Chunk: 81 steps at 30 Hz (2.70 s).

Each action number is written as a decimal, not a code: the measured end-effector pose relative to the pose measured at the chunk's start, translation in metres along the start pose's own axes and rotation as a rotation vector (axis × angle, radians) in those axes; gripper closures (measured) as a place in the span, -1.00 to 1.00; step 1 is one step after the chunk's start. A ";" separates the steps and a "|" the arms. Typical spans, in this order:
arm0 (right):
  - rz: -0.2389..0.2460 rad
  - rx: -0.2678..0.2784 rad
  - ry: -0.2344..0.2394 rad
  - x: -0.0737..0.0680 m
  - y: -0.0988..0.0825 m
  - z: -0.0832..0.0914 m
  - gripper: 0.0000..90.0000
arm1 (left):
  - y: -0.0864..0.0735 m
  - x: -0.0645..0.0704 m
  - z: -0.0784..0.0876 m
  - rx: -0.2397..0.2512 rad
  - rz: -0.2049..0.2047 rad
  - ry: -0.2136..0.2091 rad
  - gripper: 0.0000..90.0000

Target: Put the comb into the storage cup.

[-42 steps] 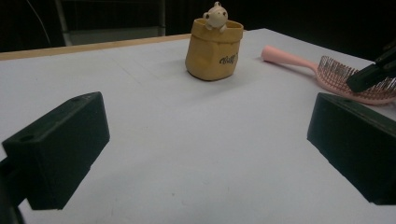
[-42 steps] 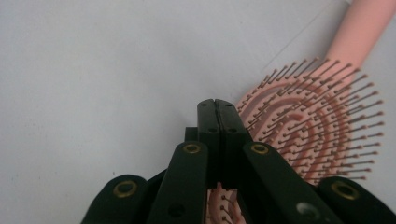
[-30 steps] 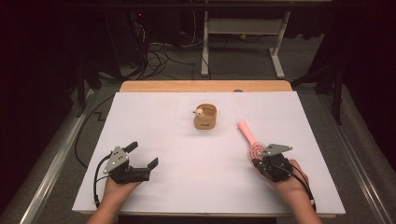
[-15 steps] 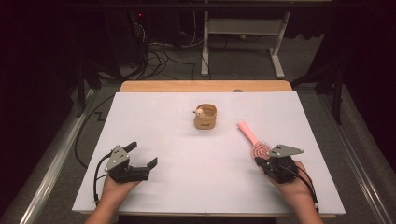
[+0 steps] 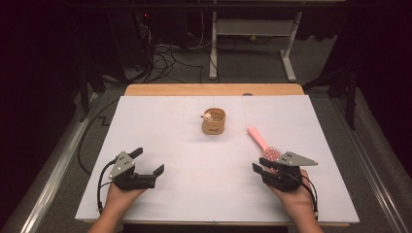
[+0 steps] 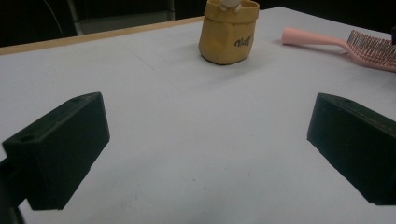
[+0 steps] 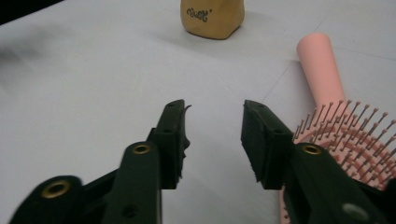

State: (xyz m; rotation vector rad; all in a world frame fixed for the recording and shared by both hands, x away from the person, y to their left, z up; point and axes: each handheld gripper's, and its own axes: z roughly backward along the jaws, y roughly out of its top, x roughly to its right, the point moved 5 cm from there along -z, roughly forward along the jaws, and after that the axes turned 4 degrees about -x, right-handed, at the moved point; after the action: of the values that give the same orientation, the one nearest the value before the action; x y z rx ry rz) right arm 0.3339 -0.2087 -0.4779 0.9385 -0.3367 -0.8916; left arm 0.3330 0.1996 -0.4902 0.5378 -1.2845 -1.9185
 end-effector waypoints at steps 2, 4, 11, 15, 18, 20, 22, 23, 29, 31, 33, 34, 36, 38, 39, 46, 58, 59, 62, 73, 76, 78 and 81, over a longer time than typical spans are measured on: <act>-0.008 0.013 0.013 0.000 0.000 0.000 0.21 | 0.000 0.000 0.000 0.001 -0.002 0.001 -1.00; -0.016 0.045 -0.002 0.001 0.001 0.001 -0.02 | 0.000 0.001 0.000 0.003 -0.012 0.002 -1.00; -0.062 0.107 -0.003 0.007 0.002 0.003 -0.47 | -0.002 0.000 -0.002 -0.013 -0.007 -0.006 -1.00; -0.053 0.117 -0.009 0.008 0.003 0.003 -0.66 | -0.001 0.000 -0.002 -0.006 -0.011 -0.006 -1.00; -0.043 0.122 -0.008 0.006 0.003 0.002 -0.82 | -0.001 0.001 -0.002 -0.003 -0.010 -0.008 -1.00; -0.036 0.119 -0.024 0.005 0.004 0.001 -0.99 | -0.001 0.001 -0.002 -0.004 -0.008 -0.011 -1.00; -0.028 0.124 -0.023 0.004 0.004 0.001 -1.00 | -0.001 0.001 -0.001 -0.002 -0.002 -0.017 -1.00; -0.021 0.134 -0.027 0.003 0.005 0.002 -1.00 | -0.001 0.001 -0.001 0.002 0.000 -0.017 -1.00; 0.019 0.151 -0.070 0.003 0.007 0.006 -1.00 | 0.000 0.002 -0.001 0.004 0.008 -0.031 -1.00; 0.016 0.155 -0.072 0.004 0.008 0.007 -1.00 | 0.000 0.002 -0.001 0.006 0.004 -0.033 -1.00; 0.028 0.154 -0.069 0.005 0.008 0.009 -1.00 | -0.001 0.003 -0.001 0.003 0.006 -0.038 -1.00; 0.033 0.149 -0.078 0.005 0.008 0.009 -1.00 | -0.001 0.003 -0.002 0.001 0.008 -0.040 -1.00; 0.037 0.146 -0.091 0.007 0.008 0.011 -1.00 | -0.001 0.003 -0.002 -0.001 0.009 -0.040 -1.00; 0.039 0.143 -0.109 0.010 0.007 0.013 -1.00 | -0.001 0.002 -0.002 0.003 0.013 -0.039 -1.00; 0.042 0.143 -0.120 0.011 0.007 0.014 -1.00 | -0.001 0.002 -0.002 0.005 0.014 -0.038 -1.00; 0.020 0.119 -0.191 0.029 0.002 0.023 -1.00 | -0.001 0.001 -0.001 0.009 0.022 -0.039 -1.00; -0.013 0.094 -0.250 0.050 -0.006 0.033 -1.00 | -0.002 0.000 -0.001 0.012 0.029 -0.040 -1.00; -0.015 0.091 -0.253 0.052 -0.007 0.034 -1.00 | -0.002 0.000 -0.001 0.013 0.029 -0.040 -1.00; -0.029 0.078 -0.261 0.057 -0.010 0.034 -1.00 | -0.001 0.000 0.000 0.016 0.029 -0.041 -1.00; -0.058 0.037 -0.266 0.069 -0.019 0.033 -1.00 | -0.001 -0.001 0.000 0.017 0.030 -0.037 -1.00; -0.043 0.030 -0.260 0.065 -0.018 0.031 -1.00 | -0.001 0.000 0.000 0.019 0.029 -0.049 -1.00; -0.041 0.020 -0.260 0.064 -0.019 0.029 -1.00 | -0.001 0.000 0.000 0.018 0.021 -0.047 -1.00; -0.037 0.012 -0.255 0.062 -0.019 0.028 -1.00 | -0.001 0.001 -0.001 0.017 0.025 -0.045 -1.00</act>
State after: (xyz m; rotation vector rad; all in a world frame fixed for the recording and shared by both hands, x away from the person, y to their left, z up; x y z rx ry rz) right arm 0.3457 -0.2782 -0.4846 0.8456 -0.5446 -1.0467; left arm 0.3325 0.1990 -0.4916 0.4874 -1.3316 -1.9102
